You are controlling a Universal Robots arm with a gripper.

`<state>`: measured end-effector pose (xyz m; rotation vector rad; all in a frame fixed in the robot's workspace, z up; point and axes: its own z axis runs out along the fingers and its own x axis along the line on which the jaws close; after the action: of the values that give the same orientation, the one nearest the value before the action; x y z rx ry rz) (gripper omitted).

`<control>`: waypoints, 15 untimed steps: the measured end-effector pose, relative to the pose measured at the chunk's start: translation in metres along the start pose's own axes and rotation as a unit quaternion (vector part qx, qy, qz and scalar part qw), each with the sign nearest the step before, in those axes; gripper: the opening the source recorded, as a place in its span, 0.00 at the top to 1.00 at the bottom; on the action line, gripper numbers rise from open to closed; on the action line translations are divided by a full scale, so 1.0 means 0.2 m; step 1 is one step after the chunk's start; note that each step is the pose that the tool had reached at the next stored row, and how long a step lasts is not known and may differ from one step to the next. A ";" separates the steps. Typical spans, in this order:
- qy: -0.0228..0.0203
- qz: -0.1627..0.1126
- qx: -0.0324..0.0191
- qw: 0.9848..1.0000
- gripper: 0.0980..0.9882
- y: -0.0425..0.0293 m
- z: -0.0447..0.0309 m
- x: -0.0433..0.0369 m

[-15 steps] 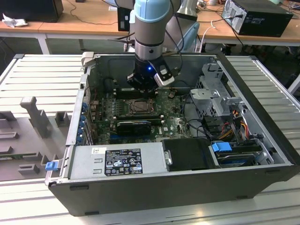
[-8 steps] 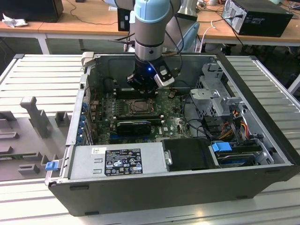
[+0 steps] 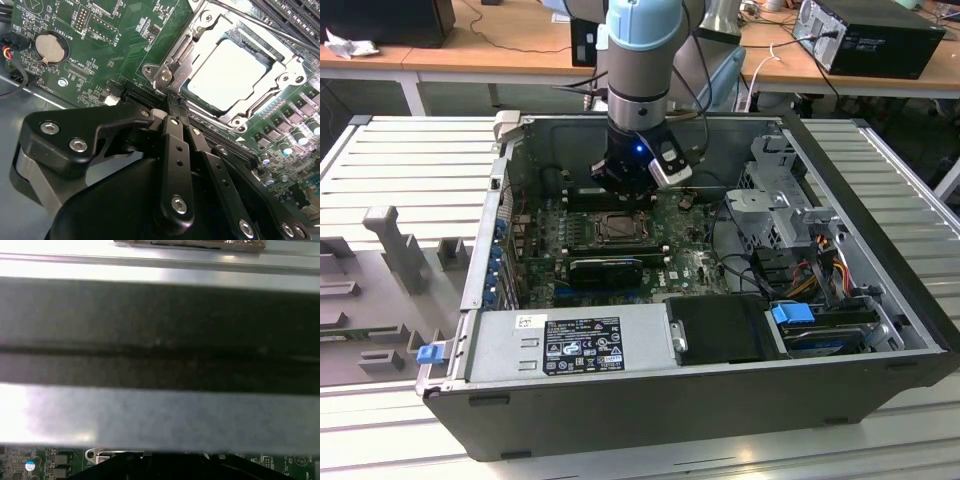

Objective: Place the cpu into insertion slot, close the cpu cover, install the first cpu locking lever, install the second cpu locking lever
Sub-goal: 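Install the first cpu locking lever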

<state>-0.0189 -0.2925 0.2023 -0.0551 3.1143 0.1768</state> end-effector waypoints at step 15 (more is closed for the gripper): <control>0.000 0.000 0.001 1.000 0.99 0.004 -0.082 -0.002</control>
<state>-0.0189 -0.2936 0.2187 -0.0554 3.1150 0.1731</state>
